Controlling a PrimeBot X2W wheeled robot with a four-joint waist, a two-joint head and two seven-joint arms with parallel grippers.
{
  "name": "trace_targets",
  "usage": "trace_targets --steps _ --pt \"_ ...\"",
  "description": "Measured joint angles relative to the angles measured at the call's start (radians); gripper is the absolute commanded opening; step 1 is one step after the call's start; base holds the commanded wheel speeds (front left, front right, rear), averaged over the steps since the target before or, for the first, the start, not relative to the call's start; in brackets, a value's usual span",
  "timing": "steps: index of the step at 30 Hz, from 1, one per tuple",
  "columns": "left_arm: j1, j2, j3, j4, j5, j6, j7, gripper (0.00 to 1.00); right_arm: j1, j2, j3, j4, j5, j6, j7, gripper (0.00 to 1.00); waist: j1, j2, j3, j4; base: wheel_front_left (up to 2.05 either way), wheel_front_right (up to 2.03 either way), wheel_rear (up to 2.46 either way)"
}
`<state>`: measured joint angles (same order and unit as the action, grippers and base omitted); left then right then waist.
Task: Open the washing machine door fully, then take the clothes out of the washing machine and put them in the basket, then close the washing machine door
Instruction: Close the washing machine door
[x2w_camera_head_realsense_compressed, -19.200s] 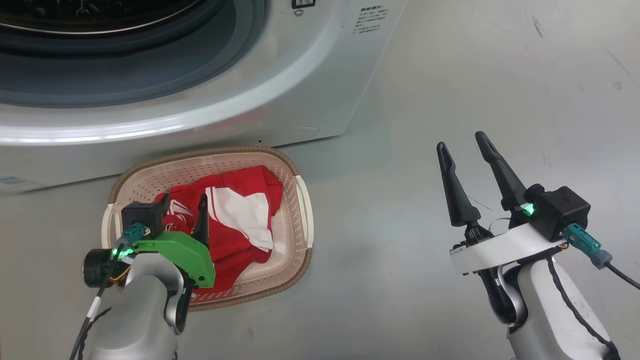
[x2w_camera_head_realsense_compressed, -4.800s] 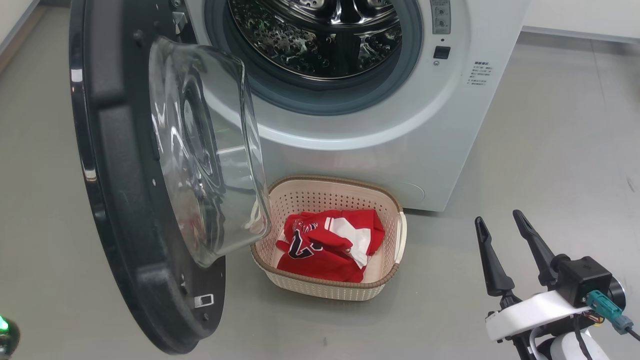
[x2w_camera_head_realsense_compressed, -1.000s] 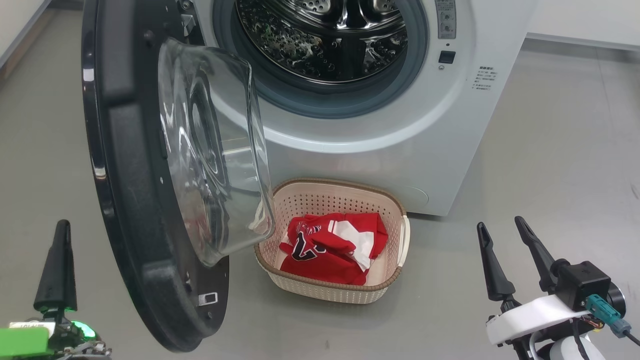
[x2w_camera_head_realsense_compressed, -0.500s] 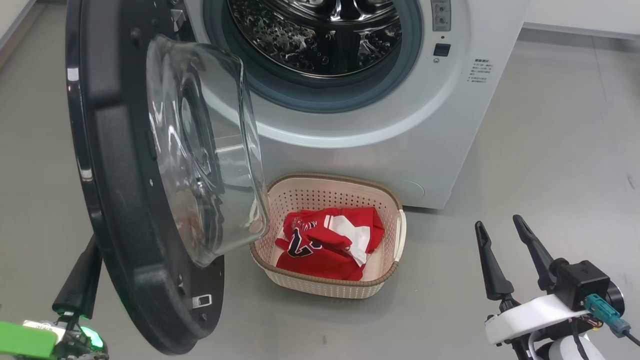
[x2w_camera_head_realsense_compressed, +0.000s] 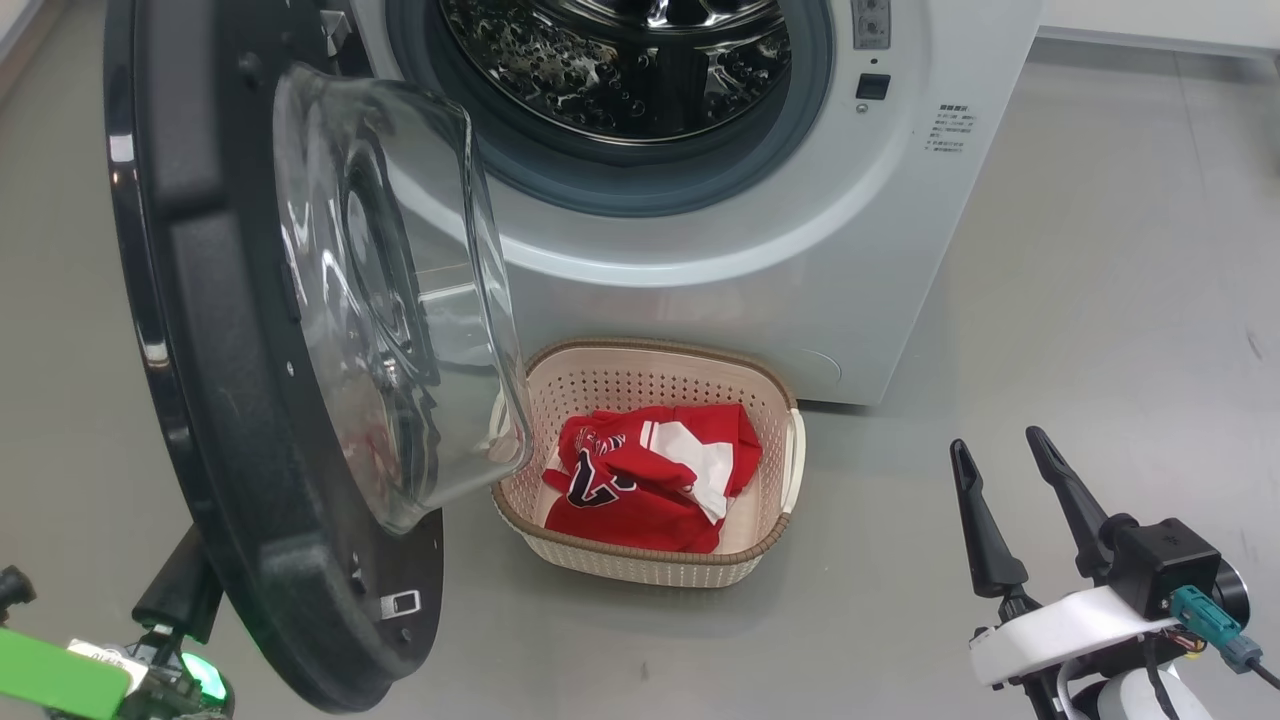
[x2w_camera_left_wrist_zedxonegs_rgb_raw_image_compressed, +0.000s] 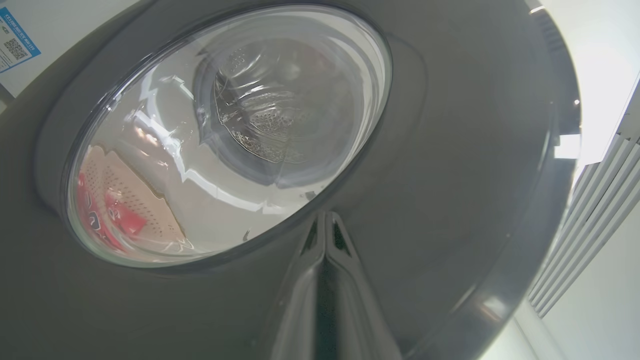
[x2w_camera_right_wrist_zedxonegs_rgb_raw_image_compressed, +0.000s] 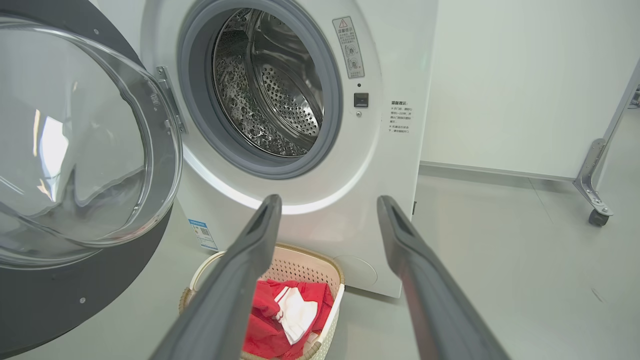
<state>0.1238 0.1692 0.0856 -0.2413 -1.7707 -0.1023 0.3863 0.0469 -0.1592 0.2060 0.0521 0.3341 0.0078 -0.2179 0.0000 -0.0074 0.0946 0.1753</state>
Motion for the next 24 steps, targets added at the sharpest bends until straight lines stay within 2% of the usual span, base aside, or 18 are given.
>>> trace_targets --steps 16,24 --pt "0.004 0.003 -0.046 -0.027 -0.015 -0.006 0.056 0.0 -0.029 -0.001 0.007 -0.004 0.0 0.009 0.0 1.0 0.0 0.0 0.034 -0.04 0.0 0.0 0.0" --pt "0.005 -0.019 -0.082 -0.029 -0.021 -0.01 0.076 0.0 -0.046 -0.002 0.007 -0.005 0.0 0.011 0.0 1.0 0.0 0.0 0.054 -0.073 0.0 0.0 0.0"
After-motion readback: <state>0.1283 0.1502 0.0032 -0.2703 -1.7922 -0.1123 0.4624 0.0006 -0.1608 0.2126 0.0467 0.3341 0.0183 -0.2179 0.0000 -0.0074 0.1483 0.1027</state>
